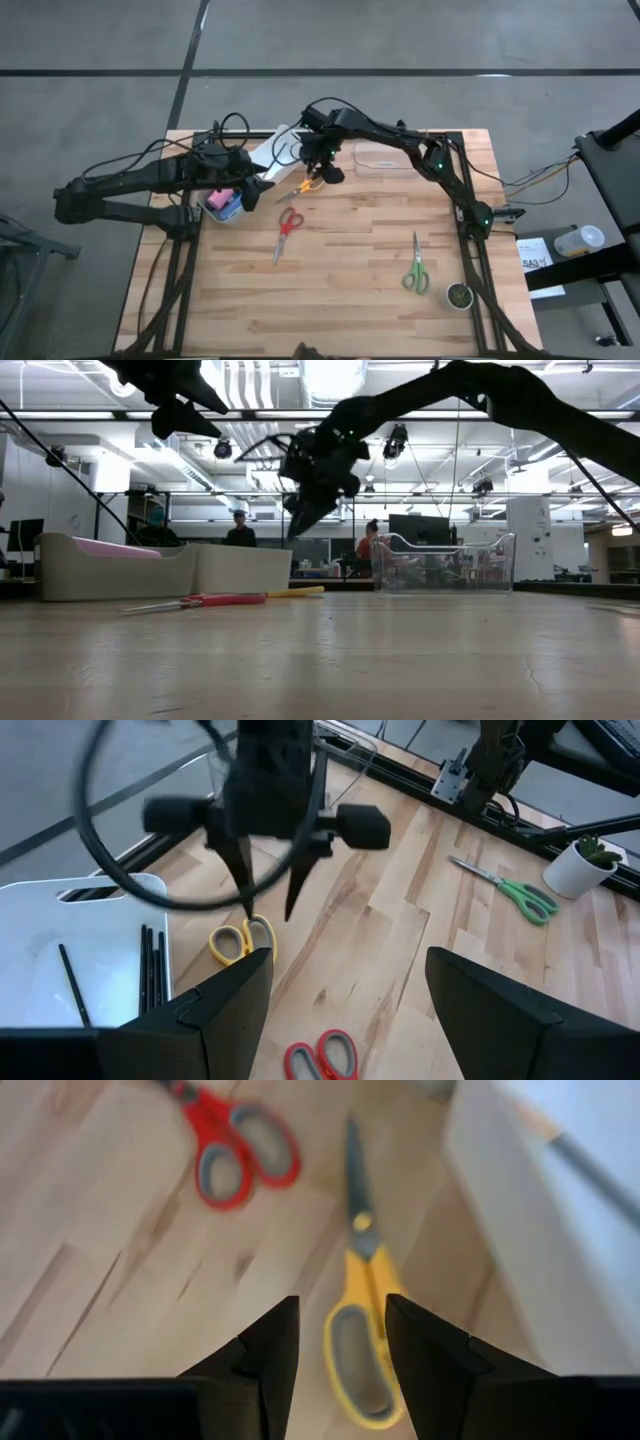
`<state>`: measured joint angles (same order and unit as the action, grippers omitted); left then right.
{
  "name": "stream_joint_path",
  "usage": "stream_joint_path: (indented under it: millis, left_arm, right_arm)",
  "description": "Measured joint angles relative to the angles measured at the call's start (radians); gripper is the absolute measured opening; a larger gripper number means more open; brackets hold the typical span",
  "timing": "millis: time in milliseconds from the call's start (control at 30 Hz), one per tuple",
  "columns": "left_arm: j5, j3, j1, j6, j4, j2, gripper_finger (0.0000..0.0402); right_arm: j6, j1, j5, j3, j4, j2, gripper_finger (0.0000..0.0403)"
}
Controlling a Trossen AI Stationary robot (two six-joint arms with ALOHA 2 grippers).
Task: Pick & Place Paint Supplies
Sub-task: Put the green scissors into the transparent bin
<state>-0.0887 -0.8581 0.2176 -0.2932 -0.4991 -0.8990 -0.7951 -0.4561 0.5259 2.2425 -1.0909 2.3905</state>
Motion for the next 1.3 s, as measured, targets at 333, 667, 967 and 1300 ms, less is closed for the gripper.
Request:
stream_joint_path:
  millis: [333, 667, 967, 1300]
  left_arm:
    - [0.0, 0.0, 0.0, 0.0, 0.0, 0.0, 0.0271]
    - [0.0, 0.0, 0.0, 0.0, 0.0, 0.0, 0.0271]
    - [-0.001, 0.0, 0.0, 0.0, 0.0, 0.0, 0.0271]
    - [-0.001, 0.0, 0.0, 0.0, 0.0, 0.0, 0.0271]
  right_arm:
    - [-0.028, 0.003, -0.074, -0.132, 0.108, -0.015, 0.0148]
    - [0.058, 0.015, -0.085, -0.176, 0.077, -0.114, 0.0148]
    - [0.253, 0.014, -0.107, -0.325, 0.081, -0.254, 0.0148]
    - [0.372, 0.029, -0.118, -0.697, 0.345, -0.454, 0.0148]
